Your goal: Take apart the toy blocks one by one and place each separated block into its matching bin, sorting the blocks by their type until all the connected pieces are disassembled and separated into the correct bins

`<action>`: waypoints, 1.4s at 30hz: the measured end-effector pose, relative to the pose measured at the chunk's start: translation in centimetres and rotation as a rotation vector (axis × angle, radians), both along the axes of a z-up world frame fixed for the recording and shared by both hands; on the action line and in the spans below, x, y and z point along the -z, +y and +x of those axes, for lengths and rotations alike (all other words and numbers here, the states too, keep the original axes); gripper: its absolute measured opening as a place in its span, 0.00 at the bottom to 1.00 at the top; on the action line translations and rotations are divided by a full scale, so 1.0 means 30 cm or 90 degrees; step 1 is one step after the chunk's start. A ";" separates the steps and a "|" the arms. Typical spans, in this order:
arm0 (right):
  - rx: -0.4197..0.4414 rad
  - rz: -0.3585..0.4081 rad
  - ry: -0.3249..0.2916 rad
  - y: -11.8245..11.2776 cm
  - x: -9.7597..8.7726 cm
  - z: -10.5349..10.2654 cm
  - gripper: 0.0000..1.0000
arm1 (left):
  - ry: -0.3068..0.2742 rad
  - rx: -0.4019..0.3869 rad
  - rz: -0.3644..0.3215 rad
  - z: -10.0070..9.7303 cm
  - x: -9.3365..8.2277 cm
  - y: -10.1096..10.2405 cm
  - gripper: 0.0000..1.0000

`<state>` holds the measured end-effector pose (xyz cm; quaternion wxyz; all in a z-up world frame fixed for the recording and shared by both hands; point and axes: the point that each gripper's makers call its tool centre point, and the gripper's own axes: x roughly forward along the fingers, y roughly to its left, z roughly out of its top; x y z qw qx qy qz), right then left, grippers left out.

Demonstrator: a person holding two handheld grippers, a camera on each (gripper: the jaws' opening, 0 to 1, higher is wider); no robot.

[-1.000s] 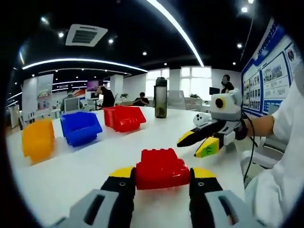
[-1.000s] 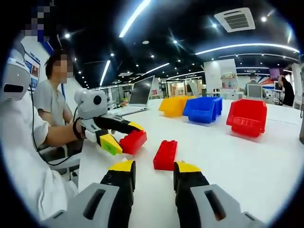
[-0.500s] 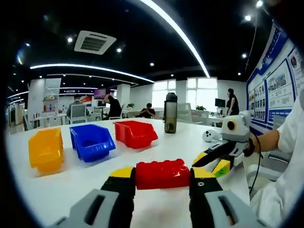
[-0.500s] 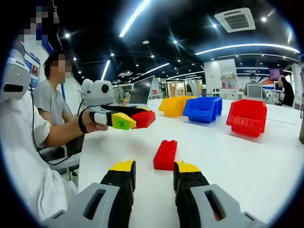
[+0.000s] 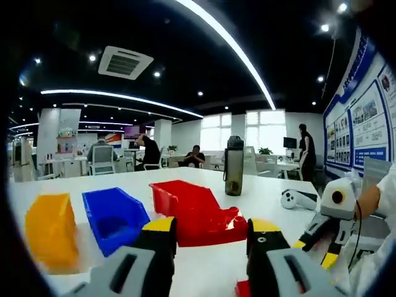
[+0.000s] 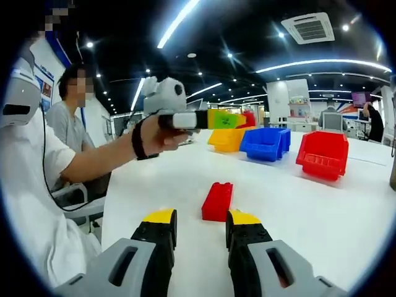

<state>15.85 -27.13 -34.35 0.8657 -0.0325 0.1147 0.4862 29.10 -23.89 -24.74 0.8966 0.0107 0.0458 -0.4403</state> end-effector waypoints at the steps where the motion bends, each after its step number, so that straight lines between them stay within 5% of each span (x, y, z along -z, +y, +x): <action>1: -0.001 -0.002 -0.001 0.000 0.001 0.000 0.33 | -0.011 -0.002 0.000 0.029 -0.024 -0.017 0.45; 7: 0.007 0.005 -0.005 -0.012 -0.003 0.010 0.33 | -0.030 -0.009 0.007 0.215 -0.109 -0.158 0.45; 12: 0.007 0.003 -0.010 -0.010 -0.001 0.009 0.33 | -0.023 -0.020 0.044 0.343 -0.085 -0.281 0.46; 19: 0.012 0.007 -0.014 -0.013 -0.006 0.009 0.33 | 0.008 -0.057 0.036 0.470 -0.038 -0.343 0.46; 21: 0.013 0.008 -0.015 -0.013 -0.007 0.010 0.33 | 0.006 -0.070 0.029 0.475 -0.035 -0.342 0.50; 23: 0.014 0.009 -0.016 -0.013 -0.008 0.008 0.33 | 0.016 -0.078 0.031 0.483 -0.024 -0.342 0.86; 24: 0.014 0.008 -0.017 -0.013 -0.007 0.008 0.33 | 0.029 -0.073 0.033 0.477 -0.014 -0.343 0.94; 26: 0.014 0.006 -0.017 -0.012 -0.006 0.008 0.33 | 0.027 -0.071 0.040 0.464 -0.009 -0.332 0.87; 37: 0.029 0.010 -0.011 -0.010 -0.008 0.016 0.34 | -0.009 -0.051 0.031 0.381 -0.085 -0.275 0.86; 42: 0.035 0.015 0.000 0.001 -0.009 0.022 0.37 | -0.023 -0.046 0.019 0.293 -0.106 -0.153 0.84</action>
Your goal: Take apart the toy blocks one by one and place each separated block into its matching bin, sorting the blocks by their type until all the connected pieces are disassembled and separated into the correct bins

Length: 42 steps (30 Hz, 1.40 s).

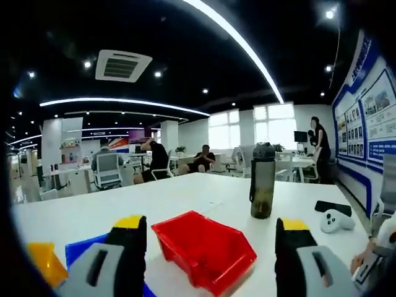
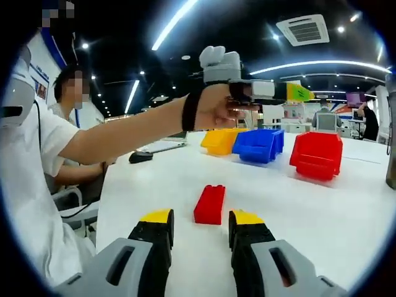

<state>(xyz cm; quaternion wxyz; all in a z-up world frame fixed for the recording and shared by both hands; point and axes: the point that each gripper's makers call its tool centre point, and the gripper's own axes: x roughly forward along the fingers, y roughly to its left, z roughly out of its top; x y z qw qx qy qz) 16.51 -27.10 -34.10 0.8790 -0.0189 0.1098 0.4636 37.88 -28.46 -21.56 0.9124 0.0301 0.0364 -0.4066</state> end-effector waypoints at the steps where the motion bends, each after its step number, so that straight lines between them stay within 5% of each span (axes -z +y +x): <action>1: -0.001 0.000 0.001 0.003 0.001 -0.001 0.38 | -0.002 0.000 -0.007 -0.018 -0.005 0.032 0.84; 13: 0.010 -0.022 0.015 0.022 0.023 0.014 0.43 | -0.021 -0.018 -0.045 -0.356 0.050 0.398 0.83; 21: 0.024 -0.056 0.012 0.049 0.047 0.057 0.46 | -0.016 -0.036 -0.068 -0.512 0.120 0.526 0.82; 28: 0.027 -0.071 0.013 0.069 0.060 0.101 0.43 | -0.016 -0.064 -0.083 -0.521 0.115 0.590 0.80; 29: 0.030 -0.097 0.012 0.061 0.073 0.101 0.24 | -0.015 -0.065 -0.085 -0.518 0.116 0.590 0.79; 30: 0.069 -0.104 -0.023 0.058 0.067 0.131 0.24 | -0.015 -0.066 -0.085 -0.517 0.118 0.591 0.79; 35: 0.056 -0.081 -0.005 0.107 0.083 0.101 0.24 | -0.007 -0.069 -0.083 -0.507 0.141 0.592 0.78; 42: 0.078 -0.045 0.006 0.057 0.042 0.119 0.24 | -0.007 -0.064 -0.080 -0.514 0.148 0.580 0.78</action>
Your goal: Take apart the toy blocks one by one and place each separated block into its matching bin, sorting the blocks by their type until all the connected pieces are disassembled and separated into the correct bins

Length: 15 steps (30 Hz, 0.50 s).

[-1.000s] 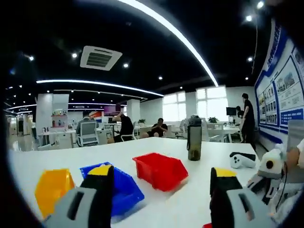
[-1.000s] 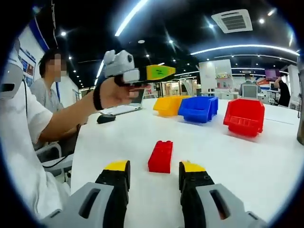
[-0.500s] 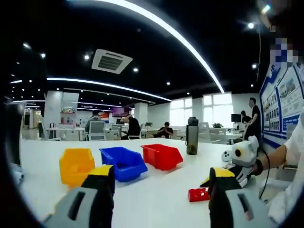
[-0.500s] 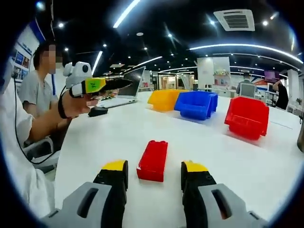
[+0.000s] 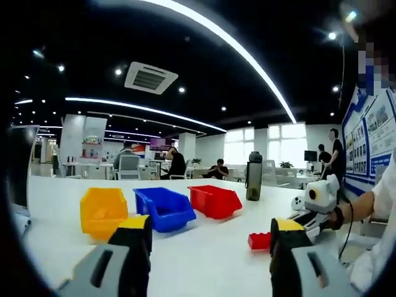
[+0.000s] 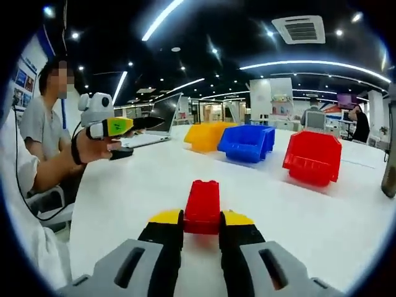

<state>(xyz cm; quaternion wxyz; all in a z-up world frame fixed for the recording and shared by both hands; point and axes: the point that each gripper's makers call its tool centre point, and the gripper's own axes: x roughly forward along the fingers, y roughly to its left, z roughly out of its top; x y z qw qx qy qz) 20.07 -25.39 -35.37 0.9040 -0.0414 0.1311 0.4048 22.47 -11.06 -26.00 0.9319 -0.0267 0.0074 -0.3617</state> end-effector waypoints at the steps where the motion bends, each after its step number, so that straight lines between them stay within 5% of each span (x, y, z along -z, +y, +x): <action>1: 0.003 0.003 0.001 -0.012 -0.009 0.002 0.24 | 0.000 0.000 0.000 0.000 0.000 -0.001 0.78; 7: 0.032 0.018 0.000 -0.094 -0.071 0.023 0.24 | 0.009 0.010 0.002 -0.013 0.019 -0.007 0.78; 15: 0.093 0.031 -0.033 -0.236 -0.221 0.160 0.24 | 0.011 0.018 0.006 -0.026 0.030 -0.020 0.78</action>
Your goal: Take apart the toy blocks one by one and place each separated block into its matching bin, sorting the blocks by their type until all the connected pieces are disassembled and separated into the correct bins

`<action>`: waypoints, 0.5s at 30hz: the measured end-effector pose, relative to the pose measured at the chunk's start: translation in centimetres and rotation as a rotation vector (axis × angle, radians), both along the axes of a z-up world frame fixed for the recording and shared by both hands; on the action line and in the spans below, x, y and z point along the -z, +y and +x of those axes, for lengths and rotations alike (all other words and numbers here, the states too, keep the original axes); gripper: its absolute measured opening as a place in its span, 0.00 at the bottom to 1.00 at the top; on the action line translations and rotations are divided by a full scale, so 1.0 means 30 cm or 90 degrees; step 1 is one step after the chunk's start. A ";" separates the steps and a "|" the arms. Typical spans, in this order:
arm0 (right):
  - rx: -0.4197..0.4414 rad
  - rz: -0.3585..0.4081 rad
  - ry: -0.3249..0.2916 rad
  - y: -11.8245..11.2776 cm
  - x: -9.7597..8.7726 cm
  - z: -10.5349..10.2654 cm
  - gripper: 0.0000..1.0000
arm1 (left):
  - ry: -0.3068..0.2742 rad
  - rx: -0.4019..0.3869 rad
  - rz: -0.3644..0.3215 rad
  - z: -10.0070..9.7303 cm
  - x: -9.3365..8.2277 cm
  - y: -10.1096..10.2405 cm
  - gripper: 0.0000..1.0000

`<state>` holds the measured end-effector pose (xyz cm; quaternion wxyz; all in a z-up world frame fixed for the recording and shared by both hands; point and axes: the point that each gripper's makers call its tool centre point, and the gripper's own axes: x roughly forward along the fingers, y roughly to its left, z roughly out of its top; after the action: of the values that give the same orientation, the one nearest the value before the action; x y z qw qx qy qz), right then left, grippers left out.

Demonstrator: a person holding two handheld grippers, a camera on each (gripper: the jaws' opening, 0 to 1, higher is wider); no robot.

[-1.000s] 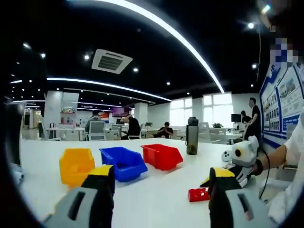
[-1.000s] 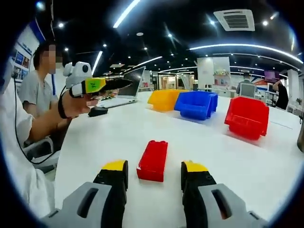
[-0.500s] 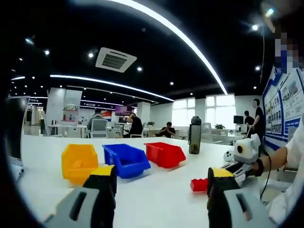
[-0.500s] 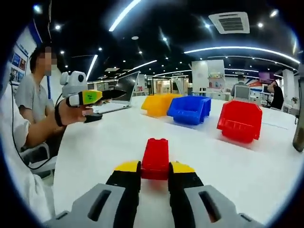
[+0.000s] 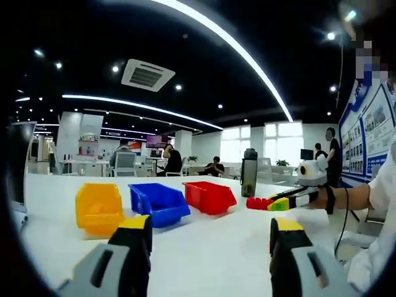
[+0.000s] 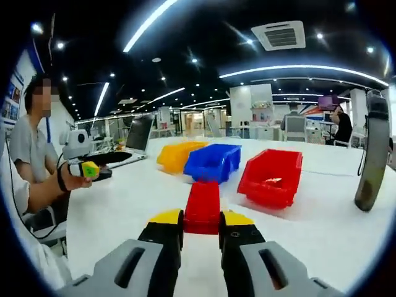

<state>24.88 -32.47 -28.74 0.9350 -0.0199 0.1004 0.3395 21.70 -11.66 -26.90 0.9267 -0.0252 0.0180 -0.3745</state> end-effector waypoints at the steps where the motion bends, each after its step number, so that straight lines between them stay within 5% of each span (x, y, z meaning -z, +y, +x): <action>1: 0.010 -0.003 -0.008 -0.023 -0.030 0.035 0.24 | 0.001 0.000 0.000 -0.001 0.001 0.000 0.78; 7: 0.078 -0.010 -0.025 -0.110 -0.095 0.243 0.24 | 0.001 0.001 -0.004 -0.005 0.001 -0.004 0.78; 15: 0.139 -0.046 -0.011 -0.132 -0.035 0.467 0.24 | 0.007 0.004 -0.004 -0.011 0.015 -0.011 0.77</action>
<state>38.88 -36.43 -27.68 0.9659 -0.0457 0.1060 0.2316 21.38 -11.99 -27.34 0.9253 -0.0304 0.0218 -0.3774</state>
